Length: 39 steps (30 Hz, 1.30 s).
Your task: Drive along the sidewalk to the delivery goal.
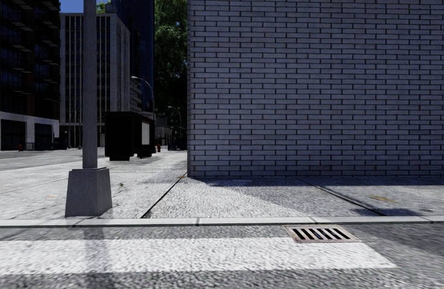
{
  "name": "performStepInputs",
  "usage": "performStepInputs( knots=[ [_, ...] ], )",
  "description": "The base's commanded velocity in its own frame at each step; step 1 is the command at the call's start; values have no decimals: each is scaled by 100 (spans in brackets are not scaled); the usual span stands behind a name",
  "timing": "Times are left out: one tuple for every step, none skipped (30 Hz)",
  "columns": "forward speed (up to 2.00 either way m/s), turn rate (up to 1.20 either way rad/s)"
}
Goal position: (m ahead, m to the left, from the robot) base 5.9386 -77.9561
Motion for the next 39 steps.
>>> performStepInputs(
  knots=[
    [0, 0],
    [0, 0],
    [0, 0],
    [0, 0],
    [0, 0],
    [0, 0],
    [0, 0],
    [0, 0],
    [0, 0],
    [0, 0],
    [0, 0],
    [0, 0],
    [0, 0],
    [0, 0],
    [0, 0],
    [0, 0],
    [0, 0],
    [0, 0],
    [0, 0],
    [0, 0],
    [0, 0],
    [0, 0],
    [0, 0],
    [0, 0],
    [0, 0],
    [0, 0],
    [0, 0],
    [0, 0],
    [0, 0],
    [0, 0],
    [71, 0],
    [144, 0],
    [155, 0],
    [169, 0],
    [169, 0],
    [182, 0],
    [200, 0],
    [200, 0],
    [200, 0]
  ],
)
